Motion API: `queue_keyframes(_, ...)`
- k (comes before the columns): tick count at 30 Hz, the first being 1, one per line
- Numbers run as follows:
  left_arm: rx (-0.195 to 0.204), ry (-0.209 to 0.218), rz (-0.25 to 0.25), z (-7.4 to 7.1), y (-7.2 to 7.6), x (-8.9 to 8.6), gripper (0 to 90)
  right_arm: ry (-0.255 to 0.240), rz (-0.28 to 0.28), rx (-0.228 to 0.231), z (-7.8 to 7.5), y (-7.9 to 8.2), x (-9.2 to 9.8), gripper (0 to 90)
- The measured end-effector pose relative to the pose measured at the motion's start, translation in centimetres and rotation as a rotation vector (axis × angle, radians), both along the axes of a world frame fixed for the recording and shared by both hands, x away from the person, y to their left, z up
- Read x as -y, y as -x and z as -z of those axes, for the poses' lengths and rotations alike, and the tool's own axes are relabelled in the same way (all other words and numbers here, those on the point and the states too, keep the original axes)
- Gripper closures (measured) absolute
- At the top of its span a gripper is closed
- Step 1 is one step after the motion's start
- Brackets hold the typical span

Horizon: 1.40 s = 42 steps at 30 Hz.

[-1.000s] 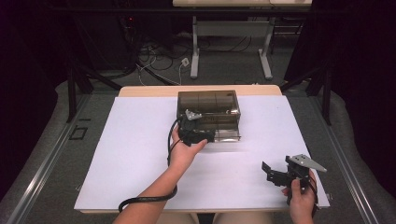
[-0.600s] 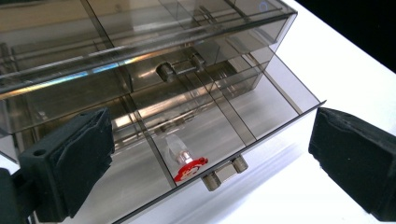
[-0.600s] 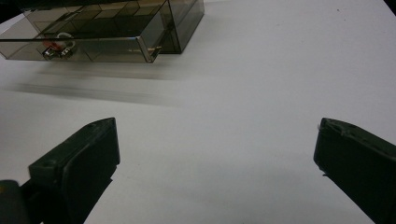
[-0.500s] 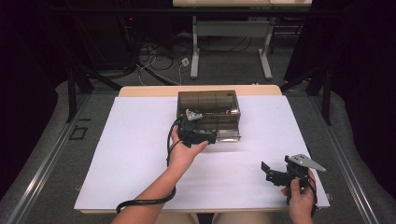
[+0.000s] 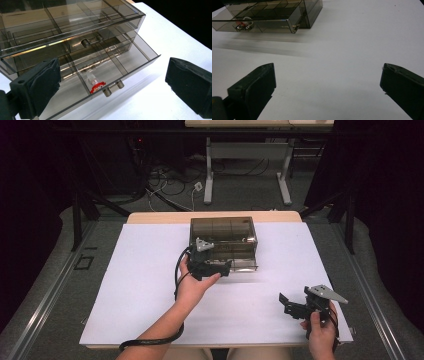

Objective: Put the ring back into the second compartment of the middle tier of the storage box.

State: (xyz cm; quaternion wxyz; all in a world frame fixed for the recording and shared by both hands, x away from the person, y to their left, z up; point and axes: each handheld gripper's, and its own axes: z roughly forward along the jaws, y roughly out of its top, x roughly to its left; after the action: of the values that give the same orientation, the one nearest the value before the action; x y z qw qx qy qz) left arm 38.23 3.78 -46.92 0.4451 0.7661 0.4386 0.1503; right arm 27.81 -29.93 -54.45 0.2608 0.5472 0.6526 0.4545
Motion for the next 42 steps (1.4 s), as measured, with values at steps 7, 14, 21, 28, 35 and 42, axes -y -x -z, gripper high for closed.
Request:
queue_keyframes(7, 0.011, 0.020, 0.005, -0.5, 1.0, -0.9, 0.4, 0.001, -0.002, -0.004, 0.0, 0.0, 0.0, 0.1)
queue_keyframes(14, 0.024, 0.046, 0.003, -1.0, 2.0, -2.6, 0.4, -0.009, 0.008, -0.010, 0.0, 0.0, 0.1, 0.1)
queue_keyframes(21, 0.051, 0.047, -0.015, -1.0, 3.4, -4.6, 0.4, 0.004, -0.002, -0.001, 0.0, 0.0, 0.1, 0.1)
queue_keyframes(28, 0.046, 0.018, -0.030, -0.5, 4.4, -6.7, 0.4, 0.004, -0.002, 0.001, 0.1, 0.0, 0.0, 0.1)
queue_keyframes(35, 0.061, 0.019, -0.066, 0.0, 5.4, -8.7, 0.4, 0.002, -0.001, -0.004, 0.1, 0.0, 0.0, 0.2)
queue_keyframes(42, 0.070, 0.029, -0.099, 1.4, 6.1, -10.9, 0.4, 0.000, 0.000, -0.002, 0.1, 0.0, -0.1, 0.2)
